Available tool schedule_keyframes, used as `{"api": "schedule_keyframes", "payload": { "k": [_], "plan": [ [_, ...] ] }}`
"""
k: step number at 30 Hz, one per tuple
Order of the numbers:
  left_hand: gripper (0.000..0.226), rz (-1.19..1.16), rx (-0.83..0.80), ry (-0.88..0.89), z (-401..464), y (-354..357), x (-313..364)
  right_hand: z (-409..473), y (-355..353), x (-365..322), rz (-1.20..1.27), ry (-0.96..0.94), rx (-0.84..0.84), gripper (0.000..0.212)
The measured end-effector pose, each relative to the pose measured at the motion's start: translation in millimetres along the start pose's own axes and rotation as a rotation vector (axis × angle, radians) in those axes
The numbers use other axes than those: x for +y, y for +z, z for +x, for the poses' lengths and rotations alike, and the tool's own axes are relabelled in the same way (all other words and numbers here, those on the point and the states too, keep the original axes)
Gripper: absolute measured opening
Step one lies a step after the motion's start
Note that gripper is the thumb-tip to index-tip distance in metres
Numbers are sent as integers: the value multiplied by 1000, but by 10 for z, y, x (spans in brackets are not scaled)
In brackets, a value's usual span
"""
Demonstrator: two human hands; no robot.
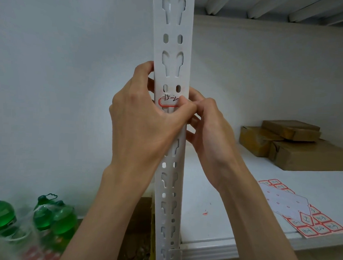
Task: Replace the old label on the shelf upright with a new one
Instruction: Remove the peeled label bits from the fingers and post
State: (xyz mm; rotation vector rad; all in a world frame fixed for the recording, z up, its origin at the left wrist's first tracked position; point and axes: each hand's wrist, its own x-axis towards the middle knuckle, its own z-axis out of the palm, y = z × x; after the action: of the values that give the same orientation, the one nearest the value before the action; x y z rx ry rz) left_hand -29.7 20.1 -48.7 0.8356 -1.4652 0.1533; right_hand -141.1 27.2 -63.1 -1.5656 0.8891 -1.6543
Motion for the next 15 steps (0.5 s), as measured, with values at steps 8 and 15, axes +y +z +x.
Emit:
{"api": "schedule_keyframes", "payload": {
  "k": [8,15],
  "plan": [
    [64,-48,-49,21,28,-44,-66,-7,3,-1,18,0,17,36],
    [63,-36,-39,-28,2,-18,-14,-1,12,7,13,3,18,39]
  ]
}}
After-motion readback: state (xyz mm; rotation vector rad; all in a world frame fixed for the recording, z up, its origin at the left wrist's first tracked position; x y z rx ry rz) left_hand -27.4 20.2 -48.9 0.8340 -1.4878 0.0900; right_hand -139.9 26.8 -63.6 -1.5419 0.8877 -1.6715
